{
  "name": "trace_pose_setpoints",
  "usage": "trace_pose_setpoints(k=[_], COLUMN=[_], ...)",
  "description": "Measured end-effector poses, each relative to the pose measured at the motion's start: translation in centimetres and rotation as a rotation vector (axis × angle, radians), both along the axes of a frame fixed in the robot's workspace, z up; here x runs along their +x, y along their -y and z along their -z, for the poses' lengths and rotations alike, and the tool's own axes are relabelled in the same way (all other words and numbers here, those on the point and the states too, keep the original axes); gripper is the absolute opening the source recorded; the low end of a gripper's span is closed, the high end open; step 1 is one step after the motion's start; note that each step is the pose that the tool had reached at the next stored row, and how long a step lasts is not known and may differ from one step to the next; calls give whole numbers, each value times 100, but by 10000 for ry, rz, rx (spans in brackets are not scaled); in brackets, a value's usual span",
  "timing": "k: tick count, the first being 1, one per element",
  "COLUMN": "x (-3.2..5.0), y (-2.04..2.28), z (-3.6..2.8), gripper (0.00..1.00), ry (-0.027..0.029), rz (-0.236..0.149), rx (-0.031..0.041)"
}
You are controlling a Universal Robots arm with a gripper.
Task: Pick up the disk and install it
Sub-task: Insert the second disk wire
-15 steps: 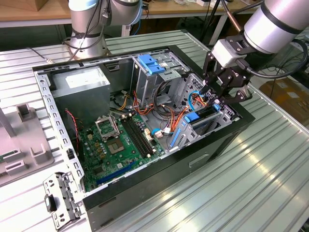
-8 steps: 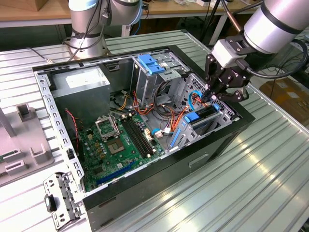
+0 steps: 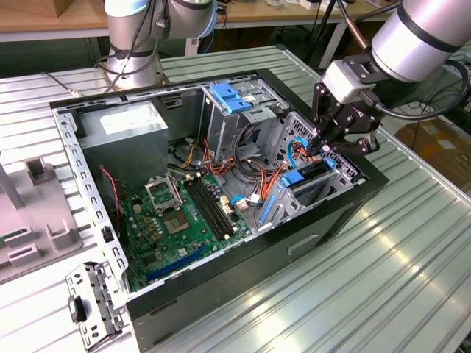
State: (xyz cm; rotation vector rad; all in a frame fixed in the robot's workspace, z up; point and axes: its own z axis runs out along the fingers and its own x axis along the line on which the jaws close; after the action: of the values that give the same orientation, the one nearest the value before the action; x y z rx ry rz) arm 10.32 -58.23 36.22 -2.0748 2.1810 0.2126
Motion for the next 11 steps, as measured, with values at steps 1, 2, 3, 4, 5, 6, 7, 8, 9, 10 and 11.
trace_pose_setpoints(k=[1,2,3,4,5,6,7,8,9,10,11], x=[-1,-2,-5,-7,-9,-10,-12,-12,-12,-11,-11], y=[3,8,18,26,42,52,69,78,78,78,78], z=[1,1,0,1,2,3,4,4,4,4,4], gripper=[16,16,16,16,16,16,16,16,16,16,16], ry=[0,0,0,0,0,-1,-1,0,0,-1,0], rz=[-5,-11,-26,-37,-61,-78,-114,-143,-150,-152,-152], rx=[2,1,-1,-1,-2,-1,-1,-3,-2,-2,-2])
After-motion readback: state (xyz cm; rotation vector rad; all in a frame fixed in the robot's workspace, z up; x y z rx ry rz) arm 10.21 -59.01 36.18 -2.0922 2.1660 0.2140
